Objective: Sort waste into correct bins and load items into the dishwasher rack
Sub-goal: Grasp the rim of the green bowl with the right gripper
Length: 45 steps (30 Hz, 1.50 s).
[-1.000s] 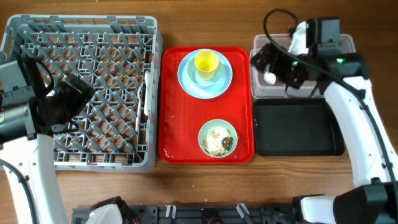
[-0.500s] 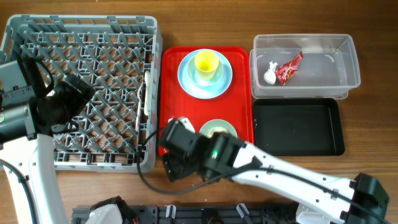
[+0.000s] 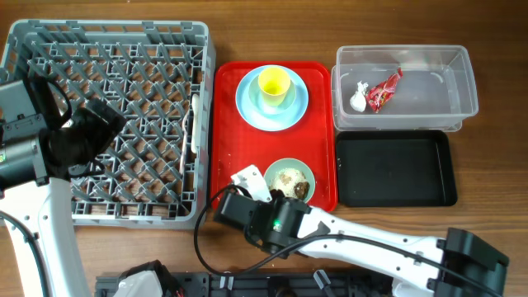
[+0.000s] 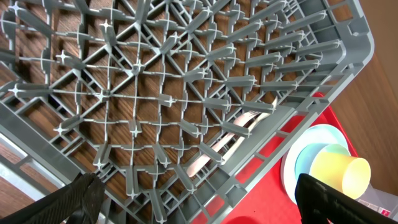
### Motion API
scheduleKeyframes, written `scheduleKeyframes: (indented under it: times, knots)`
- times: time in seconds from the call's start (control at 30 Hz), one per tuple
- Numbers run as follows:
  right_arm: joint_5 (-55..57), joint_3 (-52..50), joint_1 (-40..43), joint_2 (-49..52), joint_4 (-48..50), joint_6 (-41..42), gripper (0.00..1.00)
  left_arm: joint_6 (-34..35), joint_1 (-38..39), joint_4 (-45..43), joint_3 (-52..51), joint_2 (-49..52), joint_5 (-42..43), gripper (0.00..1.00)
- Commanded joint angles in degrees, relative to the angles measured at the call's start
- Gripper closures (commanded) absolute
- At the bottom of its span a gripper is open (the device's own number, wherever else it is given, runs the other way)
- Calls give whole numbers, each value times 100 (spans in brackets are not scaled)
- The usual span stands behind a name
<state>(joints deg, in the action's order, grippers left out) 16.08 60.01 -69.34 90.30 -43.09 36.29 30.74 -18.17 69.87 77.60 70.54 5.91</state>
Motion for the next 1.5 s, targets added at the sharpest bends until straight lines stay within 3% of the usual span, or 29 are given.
scheduleKeyframes:
  times: [0.0,0.27,0.6,1.0,1.1,1.17,1.2,1.47]
  knots:
    - [341,-138,74,393,111,-195,54,-46,-33,-15,28,-35,24,0]
    - [46,-138,1060,496,227,-741,55,-46,-33,-15,28,-35,24,0]
    - [-651,-164,1097,503,142,-1088,59,-46,-33,-15,28,-35,24,0]
    - [-721,-341,1104,503,170,-1226,89,-46,-33,-15,28,-35,24,0]
    - [-719,-341,1104,503,138,-1237,89,-46,-33,-15,28,-35,24,0]
    - [-719,-341,1104,503,98,-1241,77,-46,-33,-15,28,-35,24,0]
    - [-721,-341,1104,503,92,-1233,76,-46,-33,-15,28,-35,24,0]
    - [-741,-352,1104,518,101,-1231,81,-46,-33,-15,28,-35,24,0]
